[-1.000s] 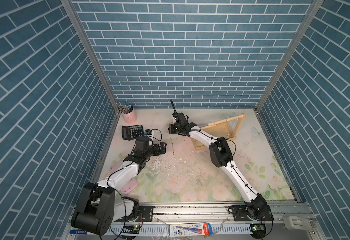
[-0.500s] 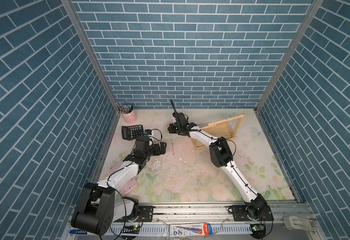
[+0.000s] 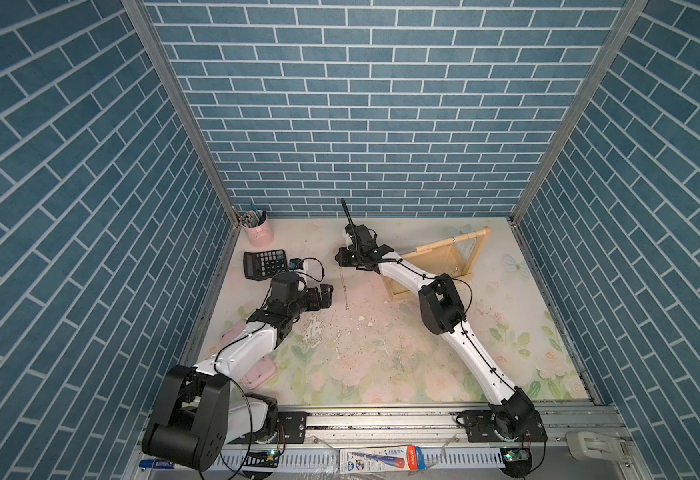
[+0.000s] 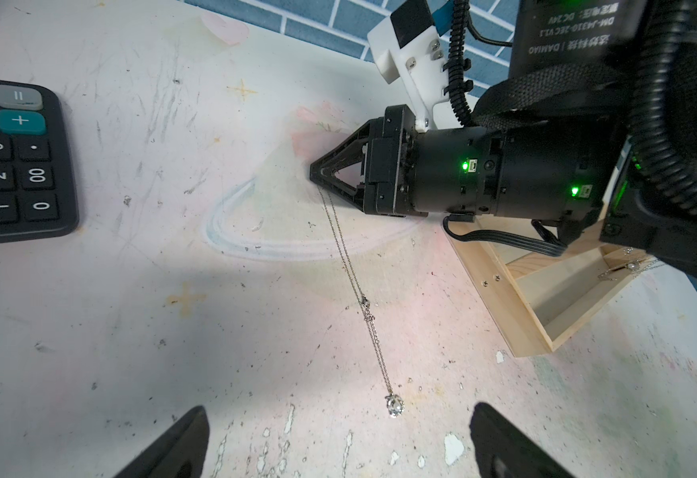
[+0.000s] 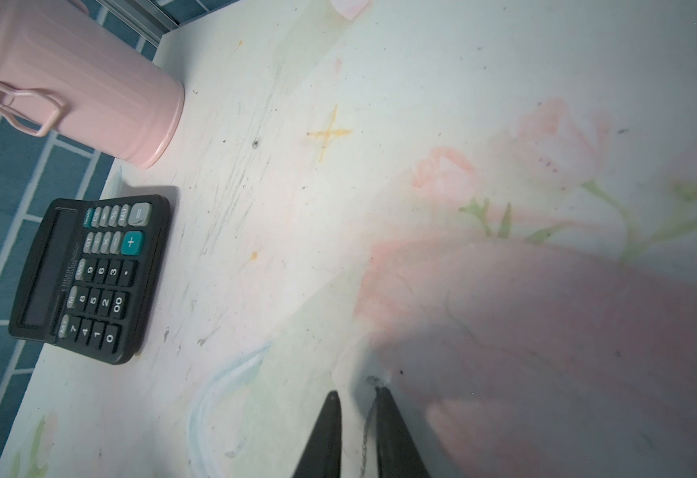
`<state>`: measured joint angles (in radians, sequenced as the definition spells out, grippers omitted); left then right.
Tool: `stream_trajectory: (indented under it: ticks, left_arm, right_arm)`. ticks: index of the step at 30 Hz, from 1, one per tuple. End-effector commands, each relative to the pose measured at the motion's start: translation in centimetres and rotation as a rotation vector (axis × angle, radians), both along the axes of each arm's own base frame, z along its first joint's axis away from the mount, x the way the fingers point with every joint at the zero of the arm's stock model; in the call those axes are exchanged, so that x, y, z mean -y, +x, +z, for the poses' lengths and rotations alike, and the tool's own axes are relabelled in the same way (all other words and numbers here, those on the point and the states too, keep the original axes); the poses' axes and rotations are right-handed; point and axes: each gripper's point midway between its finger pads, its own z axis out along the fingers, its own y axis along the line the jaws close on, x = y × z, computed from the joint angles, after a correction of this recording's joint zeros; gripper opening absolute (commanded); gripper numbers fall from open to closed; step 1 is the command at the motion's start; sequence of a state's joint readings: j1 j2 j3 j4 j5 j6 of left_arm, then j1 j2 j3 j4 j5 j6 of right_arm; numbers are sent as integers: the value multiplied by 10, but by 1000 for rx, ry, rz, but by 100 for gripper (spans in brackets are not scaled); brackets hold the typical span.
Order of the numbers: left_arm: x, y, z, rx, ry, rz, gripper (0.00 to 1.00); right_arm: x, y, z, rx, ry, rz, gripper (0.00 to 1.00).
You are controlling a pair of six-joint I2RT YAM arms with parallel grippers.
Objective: Take the necklace off the jewelry display stand
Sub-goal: Place the necklace at the center of the board.
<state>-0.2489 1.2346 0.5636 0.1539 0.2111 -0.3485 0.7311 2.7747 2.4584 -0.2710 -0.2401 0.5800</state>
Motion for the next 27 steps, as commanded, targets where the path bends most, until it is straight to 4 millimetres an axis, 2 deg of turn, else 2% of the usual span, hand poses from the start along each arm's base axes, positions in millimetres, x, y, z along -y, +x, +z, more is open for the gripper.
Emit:
stream_trajectory:
  ticks: [1, 8, 27]
  left_arm:
    - [0, -1, -1, 5, -1, -6, 100]
    - [0, 0, 3, 10, -2, -9, 100]
    - [0, 0, 13, 22, -6, -8, 100]
  right_arm:
    - [7, 1, 23, -14, 10, -21, 18]
    - [7, 0, 27, -14, 13, -19, 23]
    - [7, -1, 60, 19, 39, -9, 33]
